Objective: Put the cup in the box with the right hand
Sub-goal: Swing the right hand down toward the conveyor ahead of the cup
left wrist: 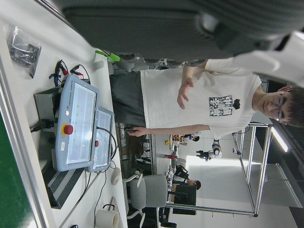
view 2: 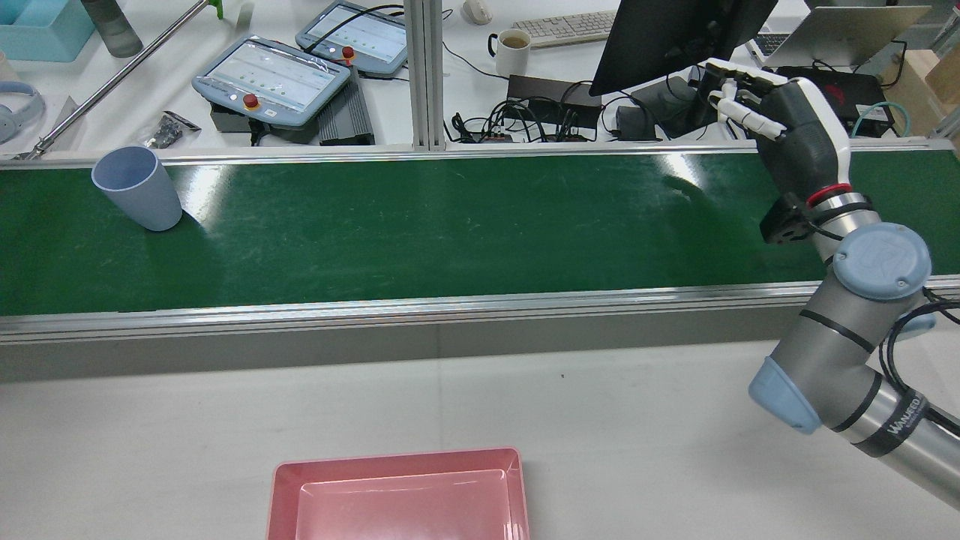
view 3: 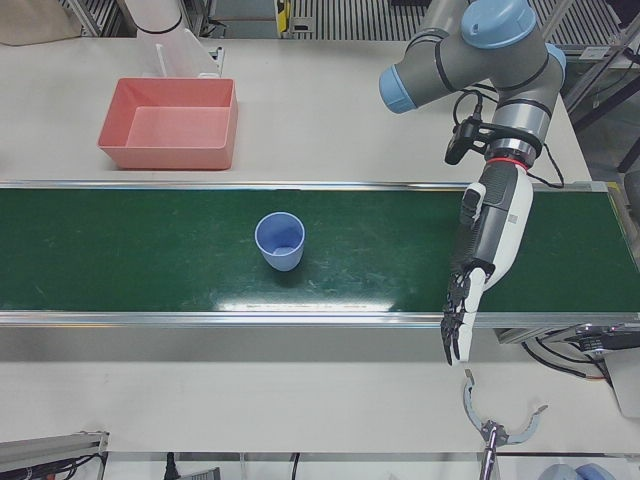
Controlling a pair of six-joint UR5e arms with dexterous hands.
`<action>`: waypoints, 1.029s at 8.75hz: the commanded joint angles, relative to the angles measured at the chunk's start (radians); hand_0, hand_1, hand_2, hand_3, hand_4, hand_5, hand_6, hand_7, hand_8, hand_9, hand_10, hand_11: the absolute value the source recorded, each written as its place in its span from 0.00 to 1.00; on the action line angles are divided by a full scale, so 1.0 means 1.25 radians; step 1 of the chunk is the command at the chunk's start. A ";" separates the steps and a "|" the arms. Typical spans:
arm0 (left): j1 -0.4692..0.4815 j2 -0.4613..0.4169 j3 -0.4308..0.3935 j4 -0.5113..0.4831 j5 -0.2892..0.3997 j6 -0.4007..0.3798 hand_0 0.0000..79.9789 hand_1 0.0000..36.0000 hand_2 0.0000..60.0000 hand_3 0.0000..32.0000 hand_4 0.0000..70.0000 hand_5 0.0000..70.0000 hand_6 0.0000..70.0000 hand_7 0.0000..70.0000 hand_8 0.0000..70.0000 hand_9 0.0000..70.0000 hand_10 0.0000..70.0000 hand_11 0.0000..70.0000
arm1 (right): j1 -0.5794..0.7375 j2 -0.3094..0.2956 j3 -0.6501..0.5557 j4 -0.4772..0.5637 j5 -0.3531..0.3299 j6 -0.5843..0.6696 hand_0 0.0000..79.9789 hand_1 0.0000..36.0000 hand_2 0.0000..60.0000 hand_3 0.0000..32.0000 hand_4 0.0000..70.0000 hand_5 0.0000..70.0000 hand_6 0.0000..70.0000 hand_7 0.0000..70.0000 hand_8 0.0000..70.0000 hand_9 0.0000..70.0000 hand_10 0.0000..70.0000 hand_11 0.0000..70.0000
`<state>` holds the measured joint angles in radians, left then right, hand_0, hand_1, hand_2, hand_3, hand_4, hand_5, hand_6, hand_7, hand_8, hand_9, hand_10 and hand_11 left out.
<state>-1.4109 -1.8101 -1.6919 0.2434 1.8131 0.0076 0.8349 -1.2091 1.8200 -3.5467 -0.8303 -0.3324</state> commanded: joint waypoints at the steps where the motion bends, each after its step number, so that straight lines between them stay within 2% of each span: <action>1: 0.000 0.000 0.001 -0.001 0.000 0.000 0.00 0.00 0.00 0.00 0.00 0.00 0.00 0.00 0.00 0.00 0.00 0.00 | -0.061 0.038 0.018 -0.021 0.054 -0.038 0.51 0.21 0.23 0.00 0.38 0.07 0.46 1.00 0.53 0.88 0.21 0.30; 4: 0.001 0.000 0.001 -0.001 -0.001 0.000 0.00 0.00 0.00 0.00 0.00 0.00 0.00 0.00 0.00 0.00 0.00 0.00 | -0.072 0.094 0.009 -0.049 0.070 -0.089 0.52 0.23 0.24 0.00 0.45 0.07 0.46 1.00 0.52 0.87 0.19 0.28; 6: 0.001 0.000 0.001 -0.001 -0.001 -0.001 0.00 0.00 0.00 0.00 0.00 0.00 0.00 0.00 0.00 0.00 0.00 0.00 | -0.090 0.150 -0.005 -0.093 0.071 -0.102 0.53 0.23 0.24 0.00 0.55 0.06 0.46 1.00 0.52 0.87 0.18 0.26; 8: 0.001 0.000 0.001 -0.001 -0.001 0.000 0.00 0.00 0.00 0.00 0.00 0.00 0.00 0.00 0.00 0.00 0.00 0.00 | -0.136 0.160 -0.030 -0.086 0.135 -0.126 0.53 0.22 0.25 0.00 0.61 0.06 0.46 1.00 0.52 0.87 0.18 0.25; 9: 0.001 0.000 0.001 -0.001 0.000 -0.001 0.00 0.00 0.00 0.00 0.00 0.00 0.00 0.00 0.00 0.00 0.00 0.00 | -0.147 0.174 -0.059 -0.082 0.143 -0.126 0.53 0.22 0.26 0.00 0.62 0.06 0.46 1.00 0.52 0.87 0.18 0.26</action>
<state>-1.4098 -1.8101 -1.6904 0.2424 1.8124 0.0074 0.6978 -1.0216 1.8013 -3.6552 -0.7040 -0.4763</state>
